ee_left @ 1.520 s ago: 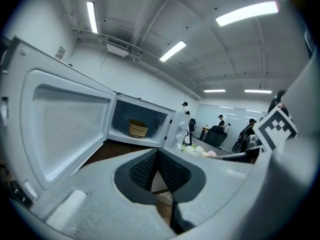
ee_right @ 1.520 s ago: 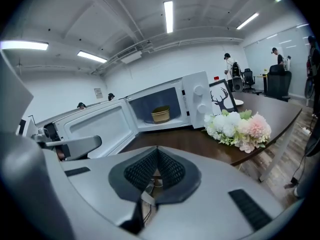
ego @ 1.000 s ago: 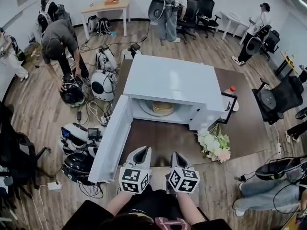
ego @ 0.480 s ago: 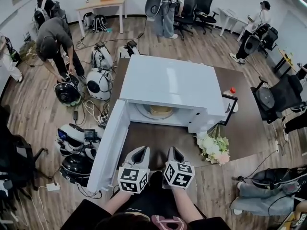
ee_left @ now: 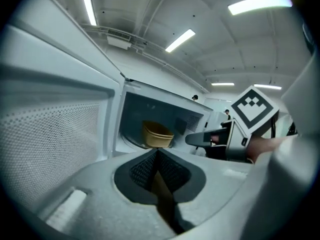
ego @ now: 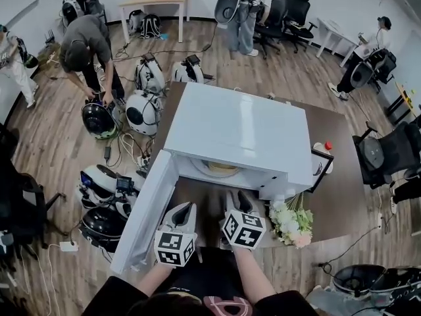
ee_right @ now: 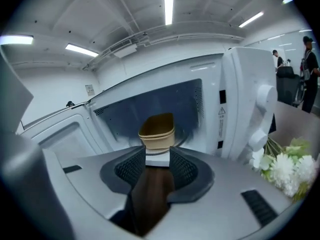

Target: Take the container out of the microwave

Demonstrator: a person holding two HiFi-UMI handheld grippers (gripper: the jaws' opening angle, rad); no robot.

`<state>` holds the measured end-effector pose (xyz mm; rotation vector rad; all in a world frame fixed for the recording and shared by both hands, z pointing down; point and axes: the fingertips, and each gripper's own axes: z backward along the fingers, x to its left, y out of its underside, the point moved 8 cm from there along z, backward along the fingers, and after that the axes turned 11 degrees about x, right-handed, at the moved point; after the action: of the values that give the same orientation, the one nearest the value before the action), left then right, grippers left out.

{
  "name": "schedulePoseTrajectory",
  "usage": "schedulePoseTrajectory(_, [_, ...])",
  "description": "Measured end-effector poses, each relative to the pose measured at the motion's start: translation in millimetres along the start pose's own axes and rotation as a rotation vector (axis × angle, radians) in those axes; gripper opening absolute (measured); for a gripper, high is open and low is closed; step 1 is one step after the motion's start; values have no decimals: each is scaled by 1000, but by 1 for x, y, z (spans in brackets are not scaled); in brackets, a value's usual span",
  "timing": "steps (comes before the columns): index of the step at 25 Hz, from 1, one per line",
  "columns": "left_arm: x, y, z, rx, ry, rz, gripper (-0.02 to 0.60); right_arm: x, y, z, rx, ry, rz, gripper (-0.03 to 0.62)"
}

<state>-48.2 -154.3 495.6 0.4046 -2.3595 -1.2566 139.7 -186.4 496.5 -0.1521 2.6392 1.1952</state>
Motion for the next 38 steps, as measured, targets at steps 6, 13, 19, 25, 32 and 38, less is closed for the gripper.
schedulePoseTrajectory(6, [8,-7,-15,9,-29,27,9,-6,-36,-36,-17,18,-2,178])
schedulePoseTrajectory(13, [16,-13,-24,21,-60,18,9,-14,-60,-68,4,56,19,178])
schedulePoseTrajectory(19, [20,-17,-27,29,-66,24,9,-23,-62,-92,51,86,17,178])
schedulePoseTrajectory(25, [21,-17,-29,39,-61,17,9,-26,-66,-107,57,100,20,175])
schedulePoseTrajectory(32, [18,-19,-31,43,-36,50,9,-29,-69,-119,64,94,22,170])
schedulePoseTrajectory(38, [24,-17,-31,50,-61,63,9,-27,-67,-125,86,108,24,146])
